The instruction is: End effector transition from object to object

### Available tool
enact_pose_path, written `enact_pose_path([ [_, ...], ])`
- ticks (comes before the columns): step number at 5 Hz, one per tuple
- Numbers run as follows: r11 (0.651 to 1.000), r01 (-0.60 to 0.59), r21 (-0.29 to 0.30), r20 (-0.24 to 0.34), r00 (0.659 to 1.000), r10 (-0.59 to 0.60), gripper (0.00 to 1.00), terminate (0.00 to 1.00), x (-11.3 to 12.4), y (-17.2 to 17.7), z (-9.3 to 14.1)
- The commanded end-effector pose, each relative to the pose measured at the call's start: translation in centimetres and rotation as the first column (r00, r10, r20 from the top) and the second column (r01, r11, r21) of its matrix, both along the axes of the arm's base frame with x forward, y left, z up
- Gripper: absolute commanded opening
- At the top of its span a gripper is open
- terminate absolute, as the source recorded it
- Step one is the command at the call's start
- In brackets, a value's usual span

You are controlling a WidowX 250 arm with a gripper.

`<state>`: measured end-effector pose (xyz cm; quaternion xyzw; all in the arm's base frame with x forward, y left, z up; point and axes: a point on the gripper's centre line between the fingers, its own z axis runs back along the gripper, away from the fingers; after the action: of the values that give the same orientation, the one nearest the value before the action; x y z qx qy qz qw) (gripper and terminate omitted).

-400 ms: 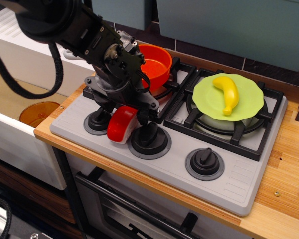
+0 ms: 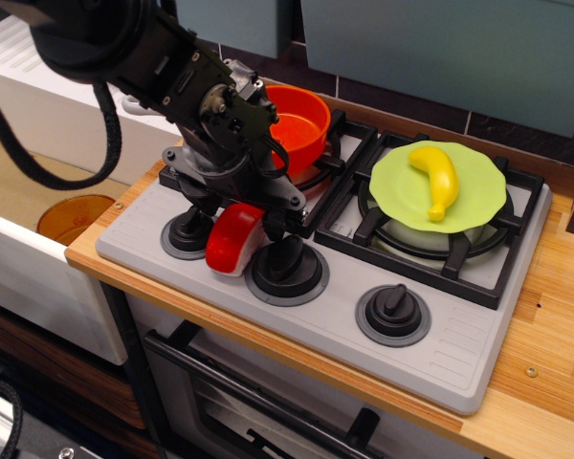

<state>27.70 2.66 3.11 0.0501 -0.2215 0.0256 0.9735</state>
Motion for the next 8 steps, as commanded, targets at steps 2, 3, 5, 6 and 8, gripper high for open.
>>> enact_pose_path([
  [2,0.996,-0.067,0.056,-0.083,0.994,0.071,1.00,0.00,1.6,-4.9,7.1],
  [3,0.991,-0.113,0.065,-0.099,0.988,0.119,1.00,0.00,3.6,-7.0,8.3],
  [5,0.983,-0.179,0.052,-0.103,0.978,0.183,1.00,0.00,7.4,-10.1,8.2],
  [6,0.977,-0.207,0.046,-0.099,0.973,0.211,1.00,0.00,8.0,-10.2,7.1],
  [8,0.975,-0.224,-0.016,-0.064,0.973,0.222,1.00,0.00,8.6,-10.3,4.9],
])
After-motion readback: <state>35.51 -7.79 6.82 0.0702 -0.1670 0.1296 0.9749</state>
